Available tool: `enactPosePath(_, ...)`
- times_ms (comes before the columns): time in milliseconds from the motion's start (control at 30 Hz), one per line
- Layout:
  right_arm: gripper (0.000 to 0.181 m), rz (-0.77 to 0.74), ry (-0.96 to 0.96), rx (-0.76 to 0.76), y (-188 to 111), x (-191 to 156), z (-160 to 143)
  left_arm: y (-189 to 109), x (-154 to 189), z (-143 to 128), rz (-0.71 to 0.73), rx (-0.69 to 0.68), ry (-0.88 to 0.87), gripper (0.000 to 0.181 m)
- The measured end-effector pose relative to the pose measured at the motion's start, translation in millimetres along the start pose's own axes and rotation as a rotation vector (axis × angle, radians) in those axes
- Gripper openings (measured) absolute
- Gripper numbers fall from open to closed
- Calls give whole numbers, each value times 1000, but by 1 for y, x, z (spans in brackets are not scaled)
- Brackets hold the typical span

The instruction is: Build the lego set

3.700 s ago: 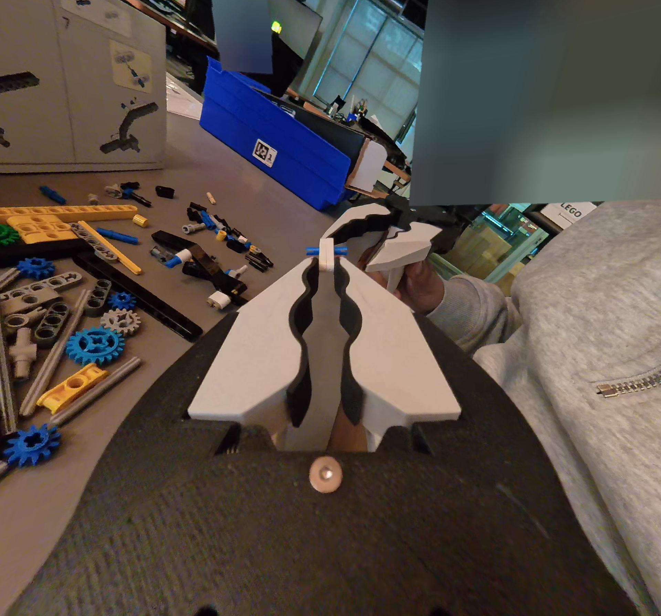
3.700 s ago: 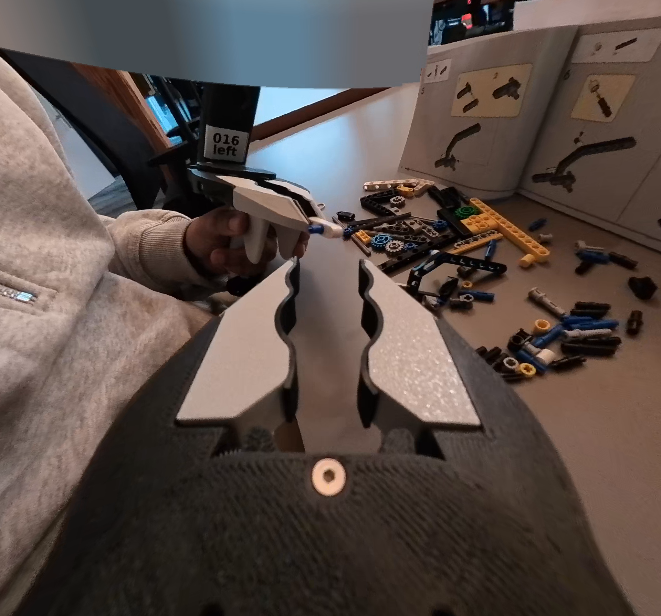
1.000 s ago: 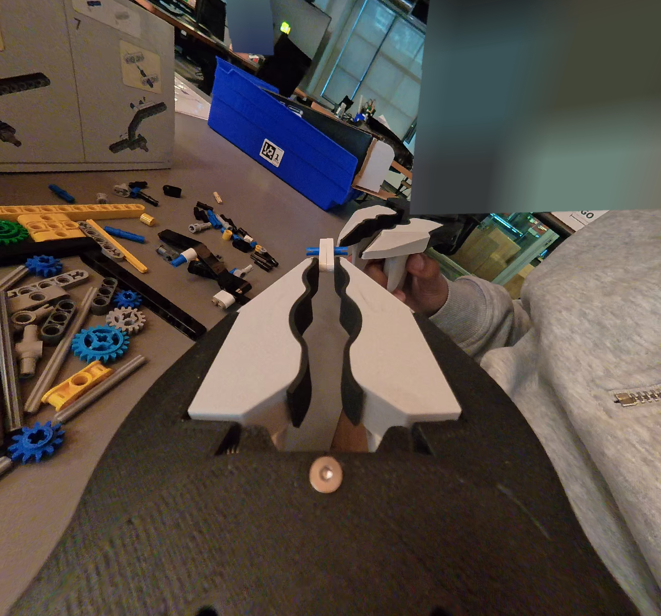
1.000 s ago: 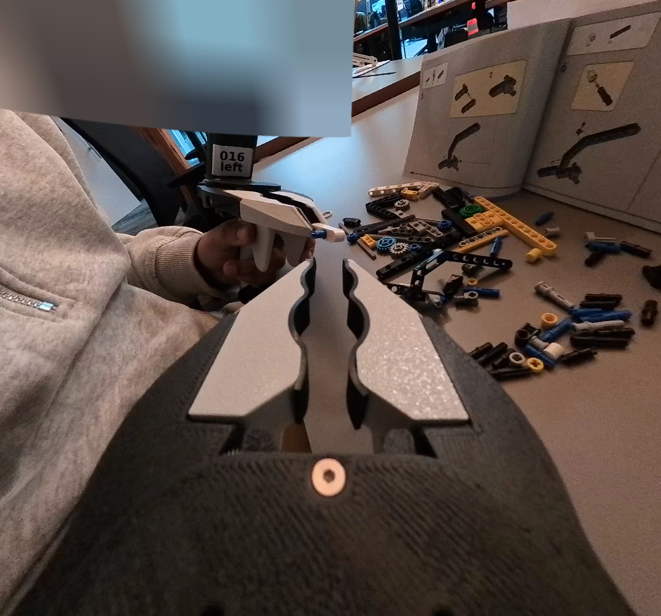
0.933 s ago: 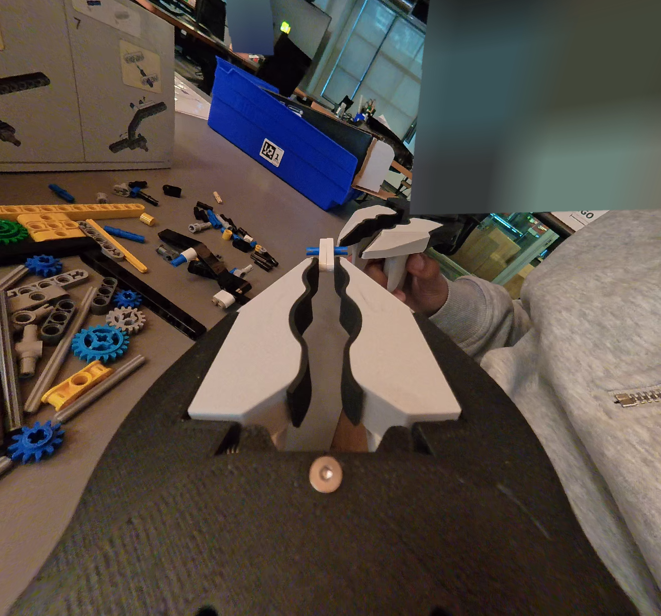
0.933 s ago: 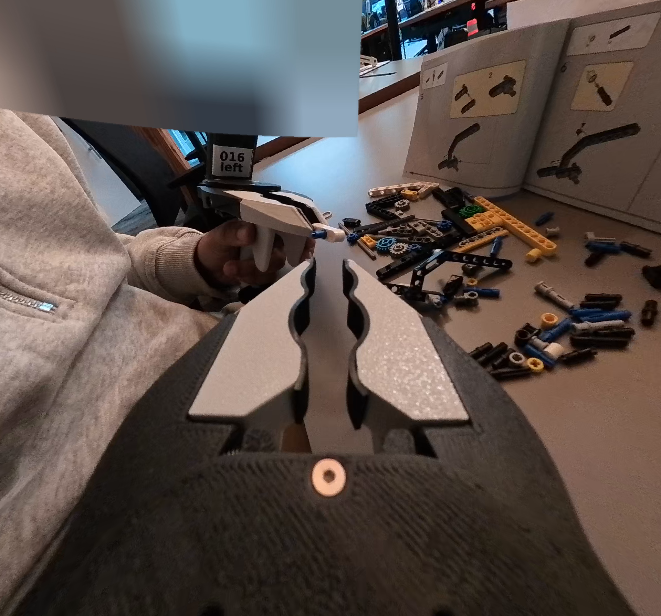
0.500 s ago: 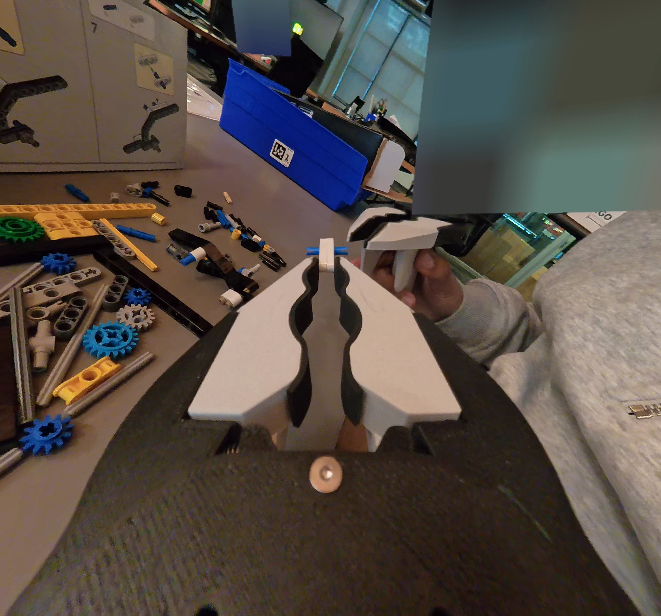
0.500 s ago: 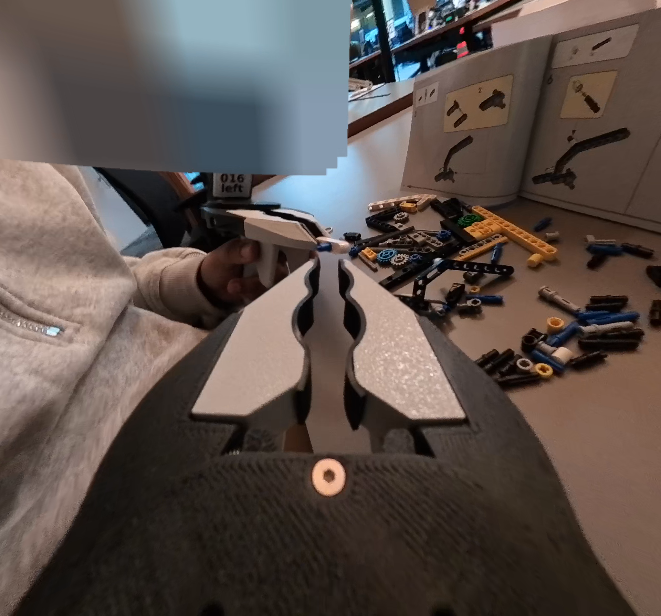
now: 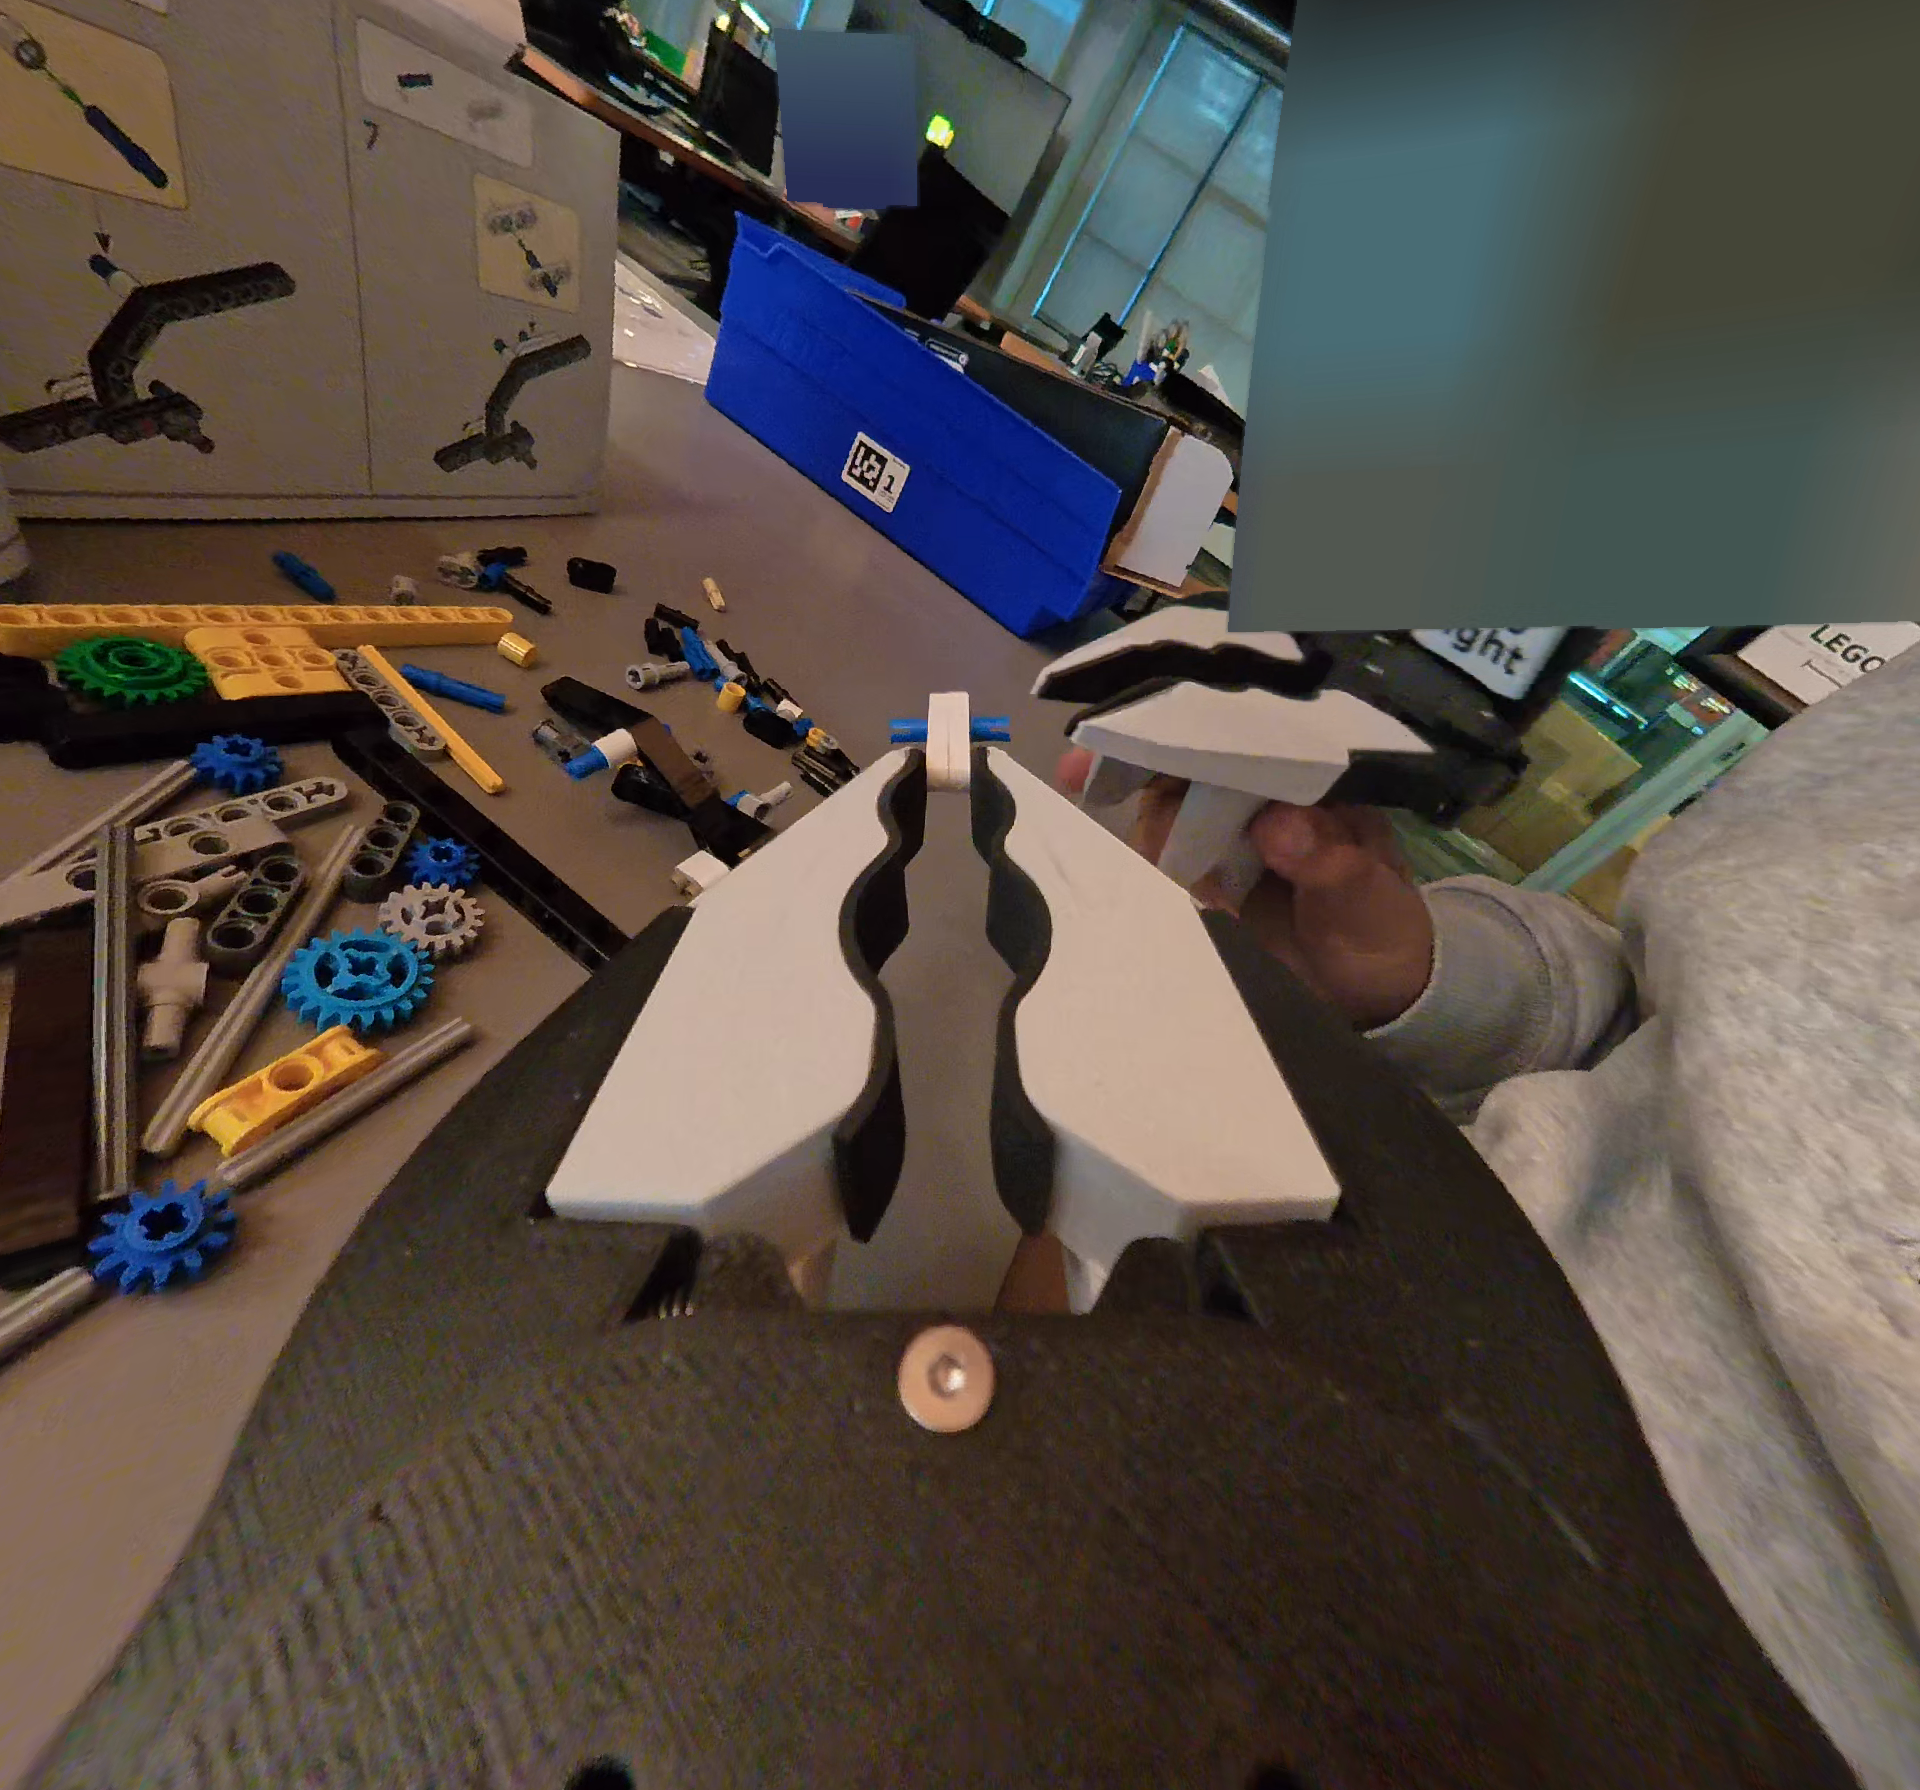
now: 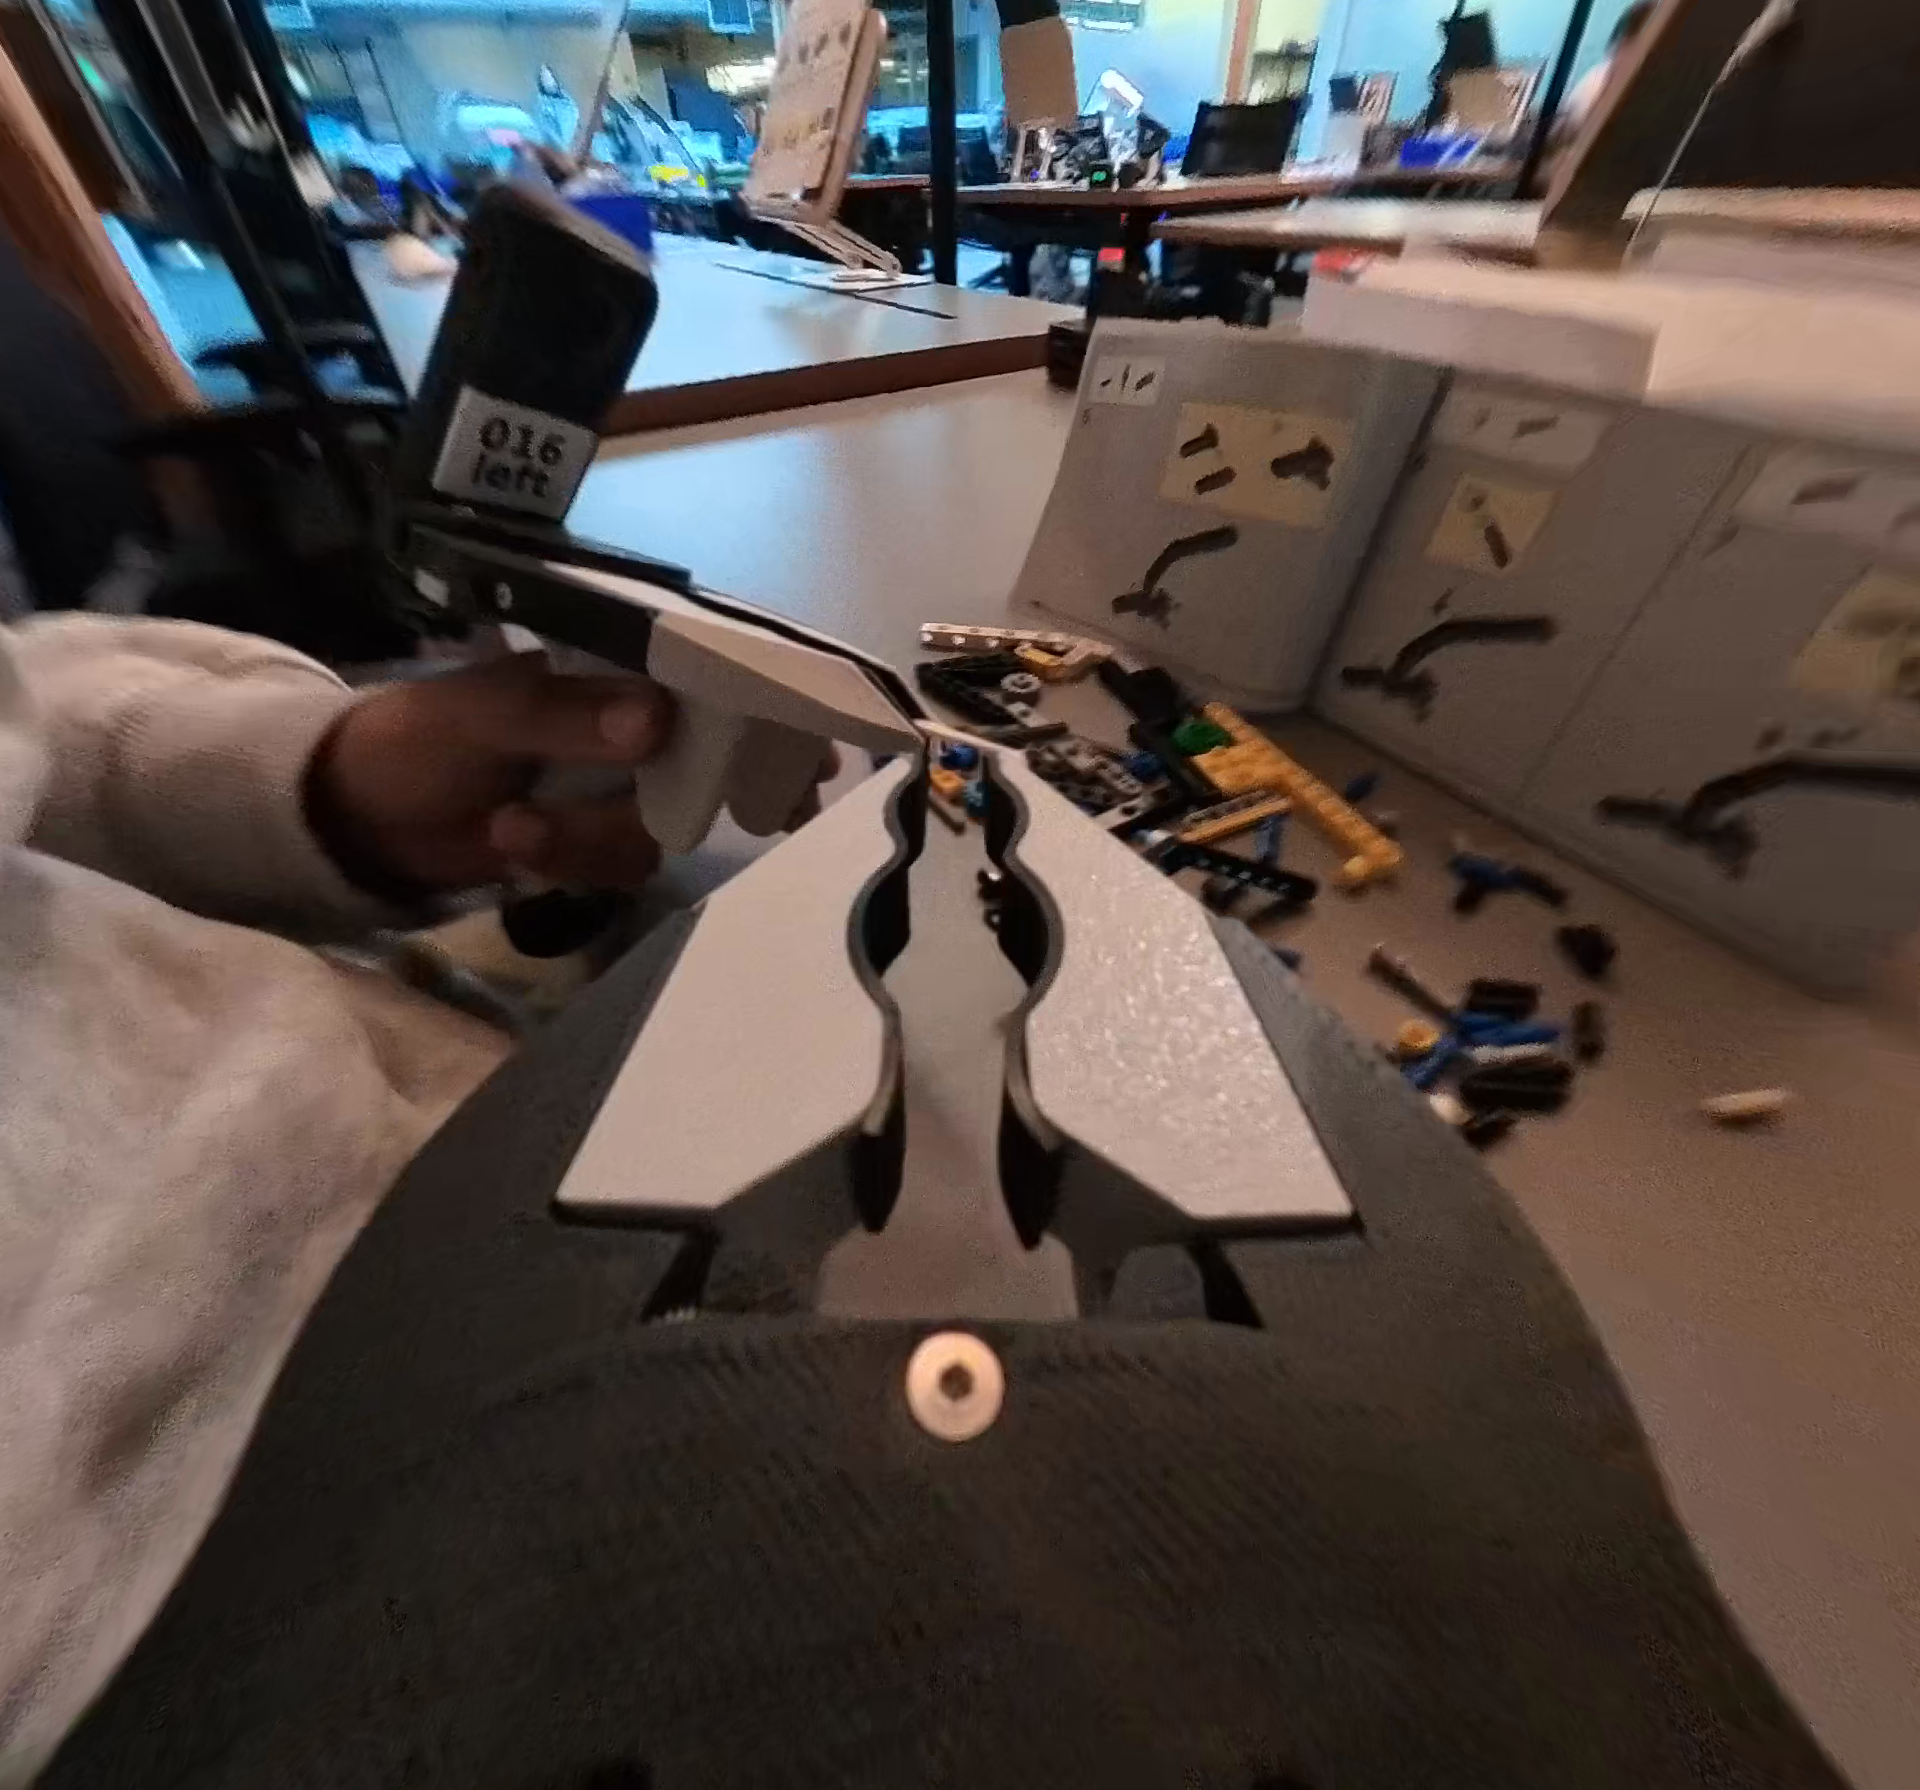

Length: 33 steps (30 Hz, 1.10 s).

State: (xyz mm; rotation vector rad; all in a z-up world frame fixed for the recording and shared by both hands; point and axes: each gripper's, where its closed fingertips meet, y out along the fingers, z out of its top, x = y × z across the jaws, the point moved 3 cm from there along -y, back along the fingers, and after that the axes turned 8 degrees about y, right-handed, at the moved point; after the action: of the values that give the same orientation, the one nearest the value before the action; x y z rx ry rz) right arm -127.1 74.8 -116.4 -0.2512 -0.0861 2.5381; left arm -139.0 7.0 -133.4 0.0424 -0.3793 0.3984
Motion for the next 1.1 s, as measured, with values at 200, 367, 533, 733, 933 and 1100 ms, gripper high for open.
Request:
enactPosePath(200, 7, -94, -314, -35, 10, -11, -7, -2, -1, 2, -9, 17, -19, 6)
enactPosePath(367, 8, -117, -327, -32, 8, -8, -5, -1, 2, 0, -11, 10, 4, 6)
enactPosePath(533, 8, -120, -346, -41, 8, -7, -6, -1, 5, -1, -34, 2, 19, 6)
enactPosePath(733, 3, -118, -367, -34, 8, -8, -7, 0, 8, -2, -53, -7, 23, 6)
enactPosePath(933, 3, -114, -344, -34, 9, -8, -7, 0, 8, -2, -46, -5, 31, 6)
enactPosePath(1100, 3, -108, -295, -42, 8, -6, -8, 1, 9, -4, -53, -21, 41, 7)
